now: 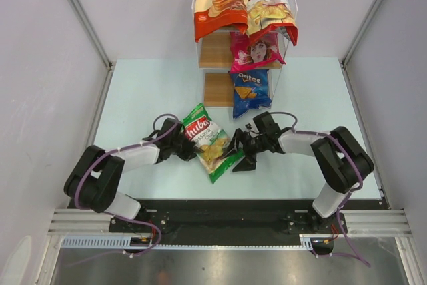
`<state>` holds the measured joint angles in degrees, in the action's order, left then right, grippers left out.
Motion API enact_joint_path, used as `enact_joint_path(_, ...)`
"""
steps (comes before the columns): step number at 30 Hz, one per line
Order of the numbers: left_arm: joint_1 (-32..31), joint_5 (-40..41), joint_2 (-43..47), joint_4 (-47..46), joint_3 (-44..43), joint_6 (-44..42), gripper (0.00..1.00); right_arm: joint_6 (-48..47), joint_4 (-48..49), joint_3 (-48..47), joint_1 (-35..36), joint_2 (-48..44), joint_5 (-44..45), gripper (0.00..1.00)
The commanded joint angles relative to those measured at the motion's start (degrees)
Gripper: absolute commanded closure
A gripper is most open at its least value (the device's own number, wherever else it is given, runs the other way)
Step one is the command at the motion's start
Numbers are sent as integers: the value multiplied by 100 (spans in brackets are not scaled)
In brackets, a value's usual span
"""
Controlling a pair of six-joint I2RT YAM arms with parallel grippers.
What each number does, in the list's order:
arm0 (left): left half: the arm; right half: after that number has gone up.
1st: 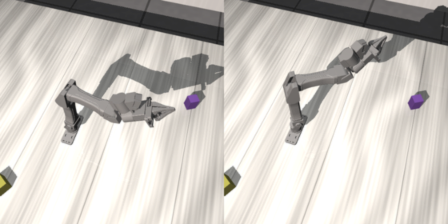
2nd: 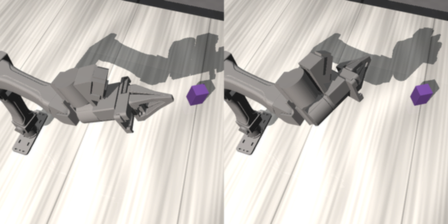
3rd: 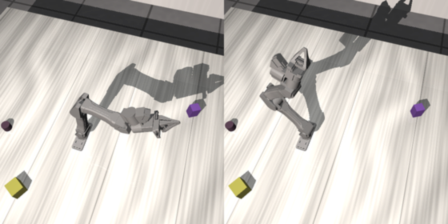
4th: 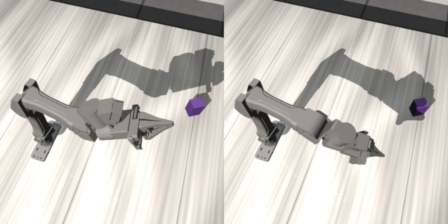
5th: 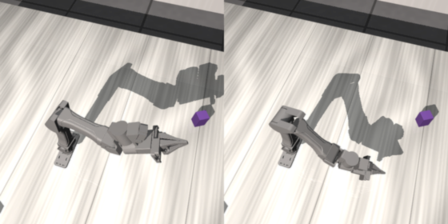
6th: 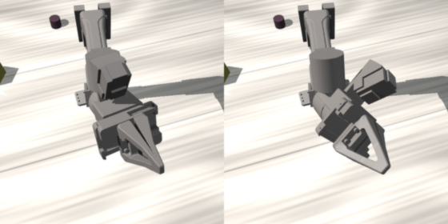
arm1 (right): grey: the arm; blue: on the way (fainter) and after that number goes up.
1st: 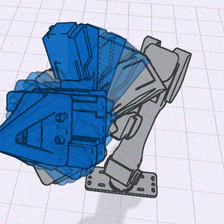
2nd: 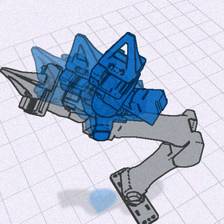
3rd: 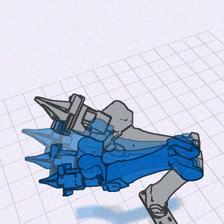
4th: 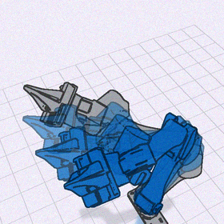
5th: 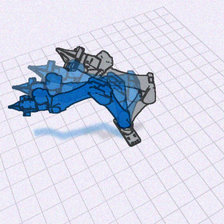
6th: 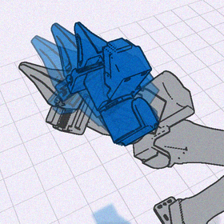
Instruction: Place and organize the chips bags onto the shelf
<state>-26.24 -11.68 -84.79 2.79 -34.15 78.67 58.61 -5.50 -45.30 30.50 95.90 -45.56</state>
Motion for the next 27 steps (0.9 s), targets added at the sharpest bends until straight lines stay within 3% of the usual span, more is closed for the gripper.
enact_joint_path(1,-127,34,481,-129,294,420,100,722,866,3,403,297,301,18)
enact_joint_path(9,-127,-27,1000,46,646,377,100,985,1419,363,685,280,961,18)
enact_joint_path(23,-285,-378,1158,12,1209,421,100,2673,4020,645,1186,1177,1252,20)
enact_joint_path(24,-294,-405,1167,-15,1279,447,100,2743,4161,636,1186,1229,1251,21)
enact_joint_path(27,-285,-431,1193,-50,1323,438,100,2752,4197,645,1221,1230,1243,37)
